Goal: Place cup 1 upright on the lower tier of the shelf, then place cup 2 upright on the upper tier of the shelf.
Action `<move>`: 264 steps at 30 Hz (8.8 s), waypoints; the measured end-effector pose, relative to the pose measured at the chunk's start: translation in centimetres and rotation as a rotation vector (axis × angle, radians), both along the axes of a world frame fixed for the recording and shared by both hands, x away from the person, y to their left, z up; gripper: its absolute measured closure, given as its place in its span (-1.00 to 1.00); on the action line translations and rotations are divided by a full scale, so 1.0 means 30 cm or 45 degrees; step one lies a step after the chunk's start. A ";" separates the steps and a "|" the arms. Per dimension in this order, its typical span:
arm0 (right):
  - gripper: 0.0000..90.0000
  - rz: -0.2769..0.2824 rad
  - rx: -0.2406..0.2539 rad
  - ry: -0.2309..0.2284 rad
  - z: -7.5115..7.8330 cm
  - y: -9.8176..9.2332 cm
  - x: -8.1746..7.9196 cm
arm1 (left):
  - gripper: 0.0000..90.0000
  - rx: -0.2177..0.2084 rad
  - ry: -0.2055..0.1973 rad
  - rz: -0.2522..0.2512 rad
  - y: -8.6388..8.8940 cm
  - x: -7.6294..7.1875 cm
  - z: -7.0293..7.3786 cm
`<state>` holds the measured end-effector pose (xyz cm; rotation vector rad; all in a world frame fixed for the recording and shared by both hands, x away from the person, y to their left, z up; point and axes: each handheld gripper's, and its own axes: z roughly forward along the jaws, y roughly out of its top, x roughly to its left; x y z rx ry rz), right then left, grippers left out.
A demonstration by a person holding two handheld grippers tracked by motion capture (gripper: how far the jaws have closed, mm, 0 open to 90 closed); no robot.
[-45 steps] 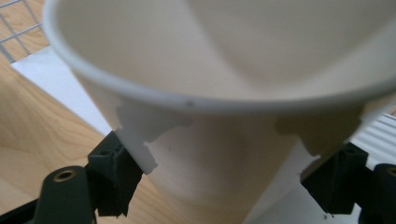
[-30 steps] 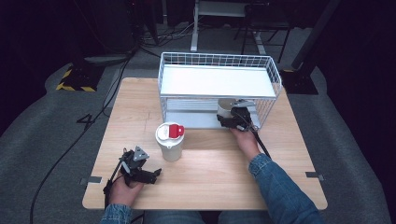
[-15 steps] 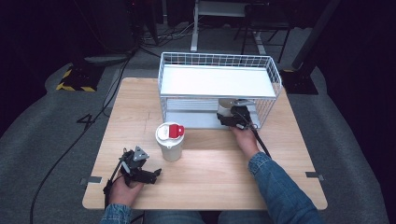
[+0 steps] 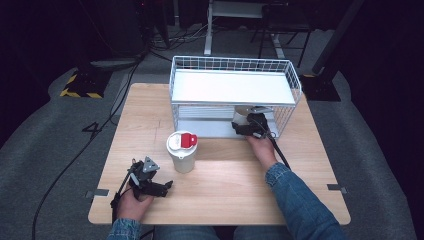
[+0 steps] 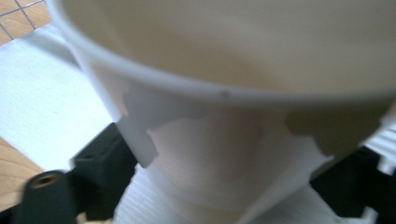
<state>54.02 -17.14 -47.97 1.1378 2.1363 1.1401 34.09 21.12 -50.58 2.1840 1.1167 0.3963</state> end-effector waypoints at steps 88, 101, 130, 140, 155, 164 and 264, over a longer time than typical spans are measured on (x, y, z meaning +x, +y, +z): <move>-0.86 0.216 -0.078 0.093 0.114 -0.472 -0.582 | -0.99 0.009 0.000 -0.006 -0.002 0.012 0.002; -0.85 0.177 -0.100 0.154 0.007 -0.506 -0.613 | -0.99 0.008 0.001 -0.005 -0.002 0.011 0.001; -1.00 0.094 -0.135 0.217 -0.088 -0.508 -0.600 | -0.99 0.005 0.002 0.001 -0.003 0.010 0.001; -1.00 0.094 -0.135 0.217 -0.088 -0.507 -0.600 | -0.99 0.014 -0.004 -0.005 -0.002 0.012 0.002; -1.00 0.094 -0.135 0.217 -0.088 -0.507 -0.600 | -0.98 -0.031 -0.032 0.033 0.003 0.003 0.019; -1.00 0.094 -0.134 0.217 -0.088 -0.507 -0.600 | -0.99 -0.173 -0.152 -0.036 0.007 -0.021 0.060; -1.00 0.086 -0.135 0.214 -0.088 -0.506 -0.601 | -0.79 -0.562 -0.367 -0.199 -0.162 0.078 0.178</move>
